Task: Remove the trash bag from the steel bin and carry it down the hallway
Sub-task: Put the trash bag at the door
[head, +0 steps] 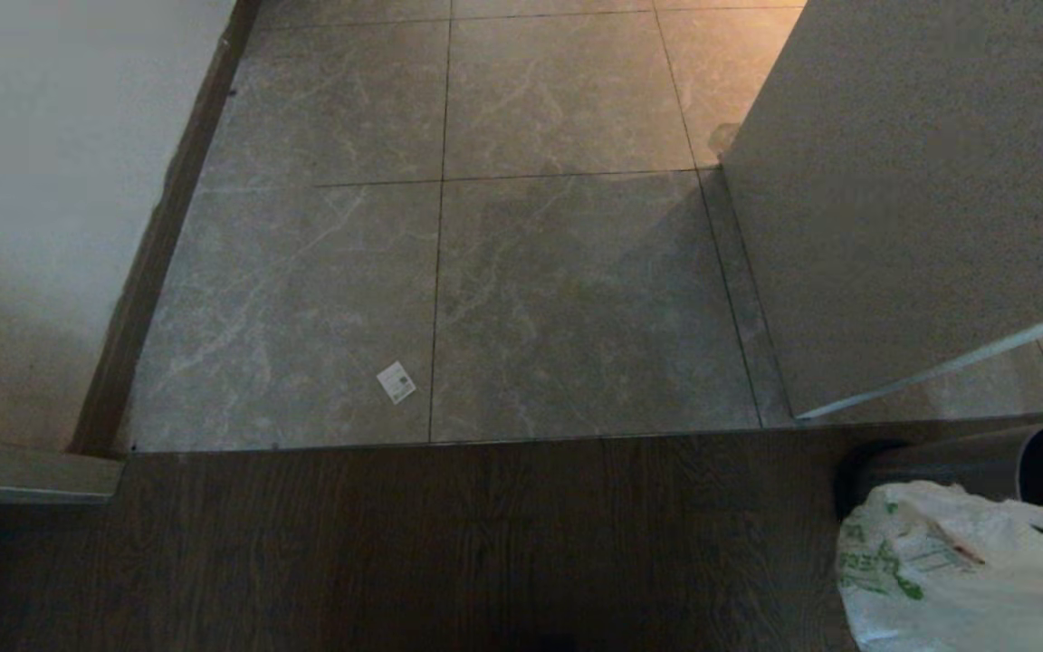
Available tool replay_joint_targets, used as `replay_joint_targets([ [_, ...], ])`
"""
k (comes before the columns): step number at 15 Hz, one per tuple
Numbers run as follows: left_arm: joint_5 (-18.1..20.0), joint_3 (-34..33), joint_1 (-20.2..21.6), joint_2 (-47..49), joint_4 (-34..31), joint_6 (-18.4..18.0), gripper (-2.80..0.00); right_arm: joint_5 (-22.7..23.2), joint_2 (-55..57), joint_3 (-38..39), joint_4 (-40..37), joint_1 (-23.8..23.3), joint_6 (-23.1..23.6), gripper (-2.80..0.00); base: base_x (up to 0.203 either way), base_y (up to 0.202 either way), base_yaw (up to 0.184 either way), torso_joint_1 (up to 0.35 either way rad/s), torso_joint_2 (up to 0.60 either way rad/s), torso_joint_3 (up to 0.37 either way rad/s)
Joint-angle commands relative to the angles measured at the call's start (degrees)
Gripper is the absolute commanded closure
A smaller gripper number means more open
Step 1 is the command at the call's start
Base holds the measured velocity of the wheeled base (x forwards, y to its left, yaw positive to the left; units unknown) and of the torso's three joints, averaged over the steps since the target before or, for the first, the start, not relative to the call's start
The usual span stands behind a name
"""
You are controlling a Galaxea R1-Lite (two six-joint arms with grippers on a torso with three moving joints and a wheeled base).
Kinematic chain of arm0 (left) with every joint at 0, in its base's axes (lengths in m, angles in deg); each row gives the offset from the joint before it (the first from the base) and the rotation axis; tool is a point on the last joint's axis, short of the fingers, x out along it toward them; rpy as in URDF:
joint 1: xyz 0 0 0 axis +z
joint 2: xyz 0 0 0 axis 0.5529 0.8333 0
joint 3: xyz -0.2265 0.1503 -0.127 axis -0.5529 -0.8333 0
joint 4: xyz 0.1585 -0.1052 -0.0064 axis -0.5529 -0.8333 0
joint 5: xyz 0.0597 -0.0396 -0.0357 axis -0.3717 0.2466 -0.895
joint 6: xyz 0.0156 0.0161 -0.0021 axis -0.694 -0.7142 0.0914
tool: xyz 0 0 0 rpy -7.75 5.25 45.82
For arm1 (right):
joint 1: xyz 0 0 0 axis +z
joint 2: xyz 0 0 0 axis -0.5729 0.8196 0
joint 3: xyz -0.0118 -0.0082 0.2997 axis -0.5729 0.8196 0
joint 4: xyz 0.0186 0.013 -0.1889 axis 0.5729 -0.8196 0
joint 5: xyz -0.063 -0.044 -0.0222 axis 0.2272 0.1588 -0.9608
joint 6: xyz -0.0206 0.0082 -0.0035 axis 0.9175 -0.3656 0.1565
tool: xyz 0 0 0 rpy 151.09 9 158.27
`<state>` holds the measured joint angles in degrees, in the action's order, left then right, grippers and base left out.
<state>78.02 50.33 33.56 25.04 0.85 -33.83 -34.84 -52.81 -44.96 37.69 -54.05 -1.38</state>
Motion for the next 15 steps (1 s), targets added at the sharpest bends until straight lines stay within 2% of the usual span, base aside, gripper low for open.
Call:
replay_joint_targets([
  [1, 0.0, 0.0, 0.0, 0.0, 0.0, 0.0, 0.00, -10.4, -9.3, 11.2, 6.0, 10.3, -5.1, 0.00, 0.000, 0.000, 0.000, 0.000, 0.00, 0.000],
  [4, 0.0, 0.0, 0.0, 0.0, 0.0, 0.0, 0.00, -15.0, -18.5, 19.9, 11.6, 16.6, -7.9, 0.00, 0.000, 0.000, 0.000, 0.000, 0.00, 0.000],
  [6, 0.0, 0.0, 0.0, 0.0, 0.0, 0.0, 0.00, -18.0, -21.8, 22.1, 15.1, 19.9, -9.2, 0.00, 0.000, 0.000, 0.000, 0.000, 0.00, 0.000],
  [13, 0.0, 0.0, 0.0, 0.0, 0.0, 0.0, 0.00, -18.7, -33.8, 23.0, 15.4, 18.9, -9.2, 0.00, 0.000, 0.000, 0.000, 0.000, 0.00, 0.000],
  [15, 0.0, 0.0, 0.0, 0.0, 0.0, 0.0, 0.00, -20.2, -34.4, 25.5, 20.0, 18.9, -10.3, 0.00, 0.000, 0.000, 0.000, 0.000, 0.00, 0.000],
])
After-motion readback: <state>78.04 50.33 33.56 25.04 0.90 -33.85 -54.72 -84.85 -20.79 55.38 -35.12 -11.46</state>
